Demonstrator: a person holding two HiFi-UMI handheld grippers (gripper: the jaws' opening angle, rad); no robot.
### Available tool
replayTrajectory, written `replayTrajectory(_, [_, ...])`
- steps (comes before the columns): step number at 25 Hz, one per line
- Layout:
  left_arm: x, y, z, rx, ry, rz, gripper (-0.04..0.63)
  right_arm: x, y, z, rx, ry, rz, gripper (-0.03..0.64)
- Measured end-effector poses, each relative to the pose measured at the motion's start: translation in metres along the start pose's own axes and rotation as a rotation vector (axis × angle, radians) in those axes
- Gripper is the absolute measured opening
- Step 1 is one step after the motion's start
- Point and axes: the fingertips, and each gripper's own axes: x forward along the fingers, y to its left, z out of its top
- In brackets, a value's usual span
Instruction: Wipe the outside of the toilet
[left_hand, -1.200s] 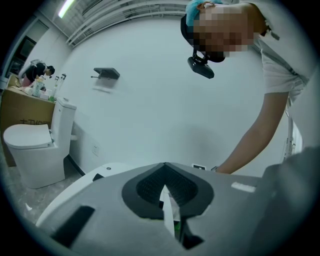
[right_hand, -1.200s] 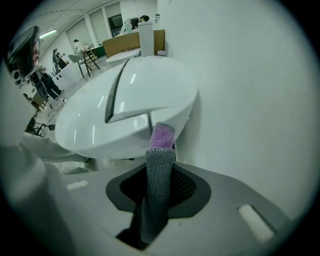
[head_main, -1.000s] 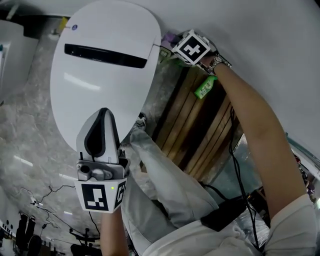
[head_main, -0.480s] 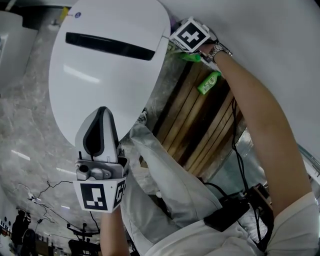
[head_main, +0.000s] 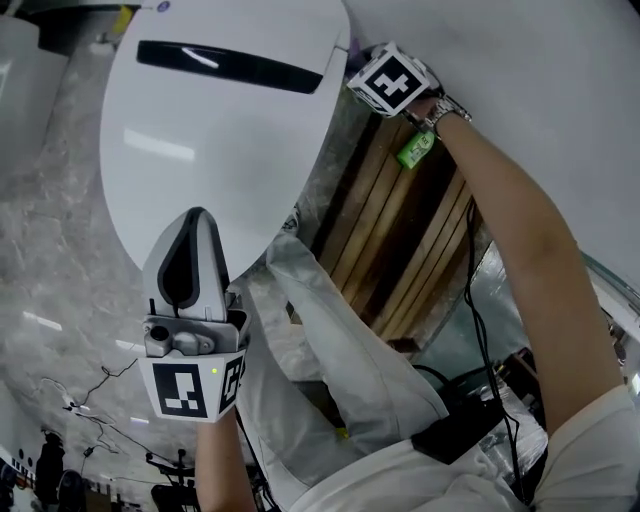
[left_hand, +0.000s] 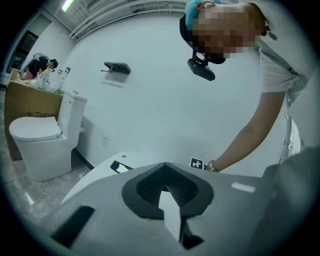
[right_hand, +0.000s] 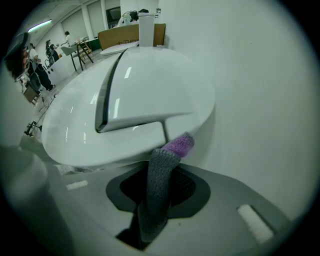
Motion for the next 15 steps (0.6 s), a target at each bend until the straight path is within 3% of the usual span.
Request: replayTrajectory(15, [-0.090,0.048,-0.014,-0.003,0.011,-0.062,0.005,-0.014,0.137,-0.041,0.138,0.073,-0.014,0.092])
